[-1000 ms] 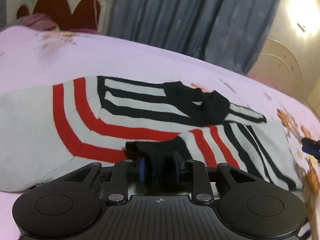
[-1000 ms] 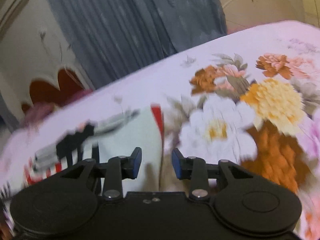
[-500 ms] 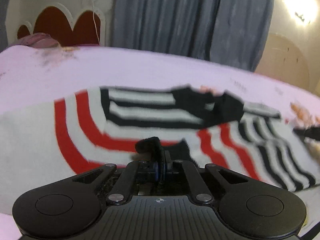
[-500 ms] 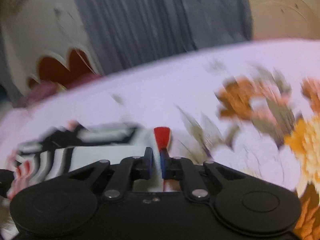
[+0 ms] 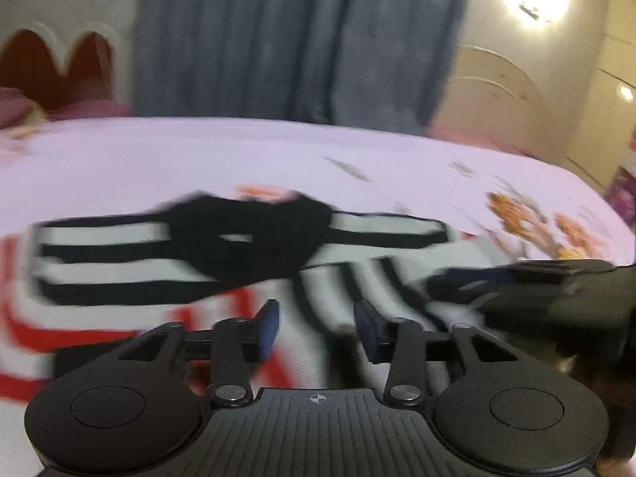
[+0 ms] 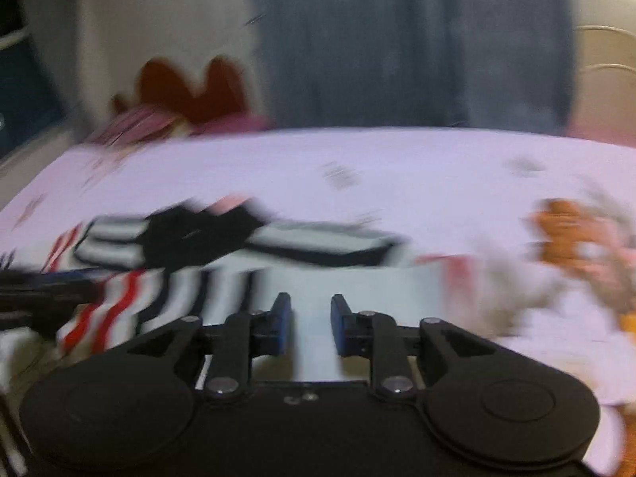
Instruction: Fold small clothes
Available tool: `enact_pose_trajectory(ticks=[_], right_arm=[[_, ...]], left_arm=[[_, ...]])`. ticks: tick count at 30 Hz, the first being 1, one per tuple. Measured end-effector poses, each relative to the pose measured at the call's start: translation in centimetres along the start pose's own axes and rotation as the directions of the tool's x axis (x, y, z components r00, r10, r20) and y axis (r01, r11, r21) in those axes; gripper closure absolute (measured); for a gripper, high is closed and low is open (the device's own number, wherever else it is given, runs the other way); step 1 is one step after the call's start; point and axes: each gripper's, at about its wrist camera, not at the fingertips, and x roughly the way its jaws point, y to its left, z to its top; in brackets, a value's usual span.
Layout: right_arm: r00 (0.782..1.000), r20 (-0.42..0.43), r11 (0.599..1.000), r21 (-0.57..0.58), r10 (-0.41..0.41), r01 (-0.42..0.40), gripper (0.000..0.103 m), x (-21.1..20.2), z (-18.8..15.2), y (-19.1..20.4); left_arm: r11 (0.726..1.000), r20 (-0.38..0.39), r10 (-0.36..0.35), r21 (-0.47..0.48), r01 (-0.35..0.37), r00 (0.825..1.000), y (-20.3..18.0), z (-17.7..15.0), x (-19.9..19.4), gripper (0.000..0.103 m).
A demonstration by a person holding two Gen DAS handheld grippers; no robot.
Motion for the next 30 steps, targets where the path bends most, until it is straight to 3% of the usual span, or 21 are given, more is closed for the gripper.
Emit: enact_pose_trajectory(ticks=[3, 5, 6, 7, 8, 12, 14, 15, 17, 18, 20, 24, 27, 30], right_arm=[[0.999, -0.036, 0.995, -0.092, 0.021, -0.024, 0.080, 0.7, 0.0, 0.4], [0.989, 0.005, 0.988, -0.051, -0.146, 0.146, 0.084, -0.4, 0.3, -2.4], [0.973, -0.004, 0.972, 0.035, -0.232, 0.232, 0.085, -0.7, 0.5, -4.9], [0.965, -0.026, 0.957, 0.121, -0.261, 0.262, 0.089, -1.0, 0.5, -7.4], [0.961, -0.046, 0.950, 0.145, -0.272, 0.276, 0.074, -1.2, 0.4, -8.8], [0.965, -0.039, 0.959, 0.109, -0.259, 0.262, 0.079, -2.4, 0.6, -8.2], [0.961, 0.029, 0.955, 0.124, -0.276, 0.270, 0.084, -4.1, 0.4, -7.2], [0.966, 0.046, 0.960, 0.136, -0.254, 0.246, 0.092, -4.8, 0.2, -6.6], [0.978, 0.052, 0.973, 0.124, -0.200, 0.192, 0.093, -6.3, -0.9, -4.8], [0.983, 0.031, 0.978, 0.113, -0.180, 0.176, 0.093, -6.5, -1.5, -3.9], [0.983, -0.092, 0.982, 0.087, -0.162, 0.170, 0.094, -5.4, -3.0, -2.9], [0.974, -0.059, 0.972, 0.075, -0.217, 0.221, 0.093, -6.5, -2.8, -1.7], [0.986, -0.010, 0.984, 0.064, -0.165, 0.165, 0.088, -8.6, -3.5, 0.4], [0.983, -0.113, 0.989, 0.026, -0.145, 0.149, 0.090, -7.9, -5.8, 2.2]], left_arm=[[0.999, -0.018, 0.032, 0.040, -0.031, 0.999, 0.8, -0.1, 1.2, 0.059], [0.989, -0.016, 0.131, 0.070, -0.130, 0.991, 3.1, -0.8, 0.5, 0.059], [0.992, -0.009, 0.122, 0.047, -0.121, 0.993, 4.6, -1.1, 0.1, 0.059], [0.994, -0.012, 0.105, 0.023, -0.105, 0.994, 5.7, -1.3, -0.3, 0.060], [0.994, -0.017, 0.105, 0.033, -0.105, 0.994, 5.8, -1.2, -0.3, 0.060], [0.985, 0.005, 0.149, 0.081, -0.149, 0.989, 2.6, -0.4, -0.5, 0.059], [0.989, 0.046, 0.098, 0.107, -0.102, 0.994, 0.9, -0.6, -2.1, 0.059], [0.989, 0.056, 0.072, 0.124, -0.079, 0.996, -0.1, -0.7, -2.6, 0.059], [0.988, 0.048, 0.008, 0.155, -0.016, 0.999, -2.1, -1.6, -2.9, 0.059], [0.985, 0.020, -0.012, 0.170, 0.008, 1.000, -2.9, -2.2, -2.6, 0.059], [0.980, -0.056, 0.006, 0.197, 0.005, 0.998, -3.7, -3.6, -1.2, 0.058], [0.990, -0.038, -0.001, 0.144, 0.007, 0.999, -3.7, -3.1, -2.6, 0.058], [0.987, -0.005, -0.050, 0.156, 0.050, 0.999, -5.0, -4.1, -4.6, 0.058], [0.982, -0.064, -0.044, 0.179, 0.055, 0.997, -5.8, -5.5, -3.5, 0.058]])
